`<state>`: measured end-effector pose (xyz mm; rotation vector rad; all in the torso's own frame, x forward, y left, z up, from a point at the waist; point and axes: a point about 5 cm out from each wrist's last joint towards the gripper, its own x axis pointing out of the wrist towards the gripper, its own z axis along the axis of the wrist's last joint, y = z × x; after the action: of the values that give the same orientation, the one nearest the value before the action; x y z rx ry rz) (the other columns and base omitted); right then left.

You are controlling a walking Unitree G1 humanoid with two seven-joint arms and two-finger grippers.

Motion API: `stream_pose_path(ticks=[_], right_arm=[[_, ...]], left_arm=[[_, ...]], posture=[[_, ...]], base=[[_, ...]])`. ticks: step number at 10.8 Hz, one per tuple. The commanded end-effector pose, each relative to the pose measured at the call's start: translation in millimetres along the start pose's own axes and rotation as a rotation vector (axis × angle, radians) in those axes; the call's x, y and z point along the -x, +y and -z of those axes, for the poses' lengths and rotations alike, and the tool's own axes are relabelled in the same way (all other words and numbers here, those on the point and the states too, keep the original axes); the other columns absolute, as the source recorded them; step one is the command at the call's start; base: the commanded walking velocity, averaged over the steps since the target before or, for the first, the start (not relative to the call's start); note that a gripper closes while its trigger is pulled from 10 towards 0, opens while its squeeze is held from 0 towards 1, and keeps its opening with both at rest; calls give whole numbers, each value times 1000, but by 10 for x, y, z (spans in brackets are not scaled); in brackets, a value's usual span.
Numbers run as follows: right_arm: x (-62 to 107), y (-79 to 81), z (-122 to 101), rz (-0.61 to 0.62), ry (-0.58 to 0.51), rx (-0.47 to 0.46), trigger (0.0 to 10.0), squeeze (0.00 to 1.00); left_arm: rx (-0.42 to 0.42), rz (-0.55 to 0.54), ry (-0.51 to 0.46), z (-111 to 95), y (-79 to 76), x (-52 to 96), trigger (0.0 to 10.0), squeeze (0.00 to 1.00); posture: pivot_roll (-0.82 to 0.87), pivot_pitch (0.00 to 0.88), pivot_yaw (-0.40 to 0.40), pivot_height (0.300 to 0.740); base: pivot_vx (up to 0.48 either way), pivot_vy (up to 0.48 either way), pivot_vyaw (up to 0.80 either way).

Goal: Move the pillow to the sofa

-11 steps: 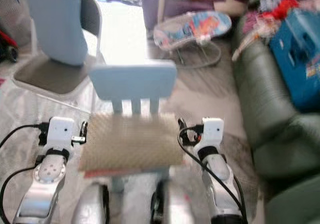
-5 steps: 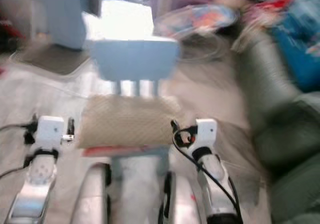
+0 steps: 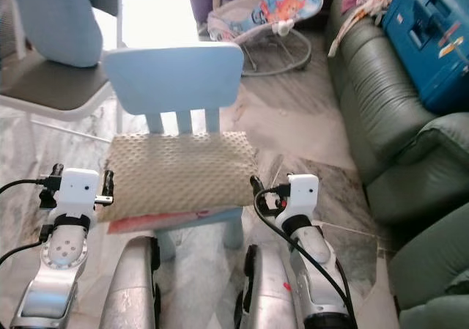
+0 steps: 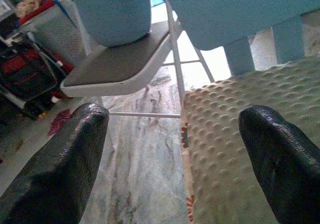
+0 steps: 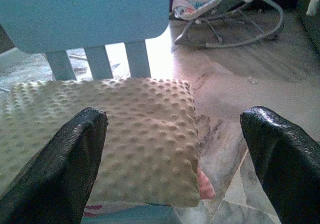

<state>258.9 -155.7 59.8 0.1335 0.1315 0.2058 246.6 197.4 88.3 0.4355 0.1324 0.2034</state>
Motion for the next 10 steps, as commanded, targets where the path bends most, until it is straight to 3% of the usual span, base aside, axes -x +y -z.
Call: stream_pose_path(ticks=[1, 3, 6, 10], right_arm=[[2, -14, -37, 0, -14, -3, 10000, 0], [-15, 13, -57, -31, -17, 4, 10000, 0], [2, 49, -48, -44, -19, -8, 10000, 0], [-13, 43, -74, -53, -23, 5, 10000, 0]], left_arm=[[-5, -4, 11, 17, 8, -4, 10000, 0], [-1, -6, 8, 0, 6, -18, 10000, 0], [-1, -8, 7, -3, 3, -24, 10000, 0], [4, -6, 3, -25, -4, -47, 10000, 0]], posture=[[36, 142, -56, 570], [35, 143, -56, 570], [35, 147, -55, 521], [35, 147, -55, 521]], base=[[0, 0, 0], [0, 0, 300], [0, 0, 0], [0, 0, 0]])
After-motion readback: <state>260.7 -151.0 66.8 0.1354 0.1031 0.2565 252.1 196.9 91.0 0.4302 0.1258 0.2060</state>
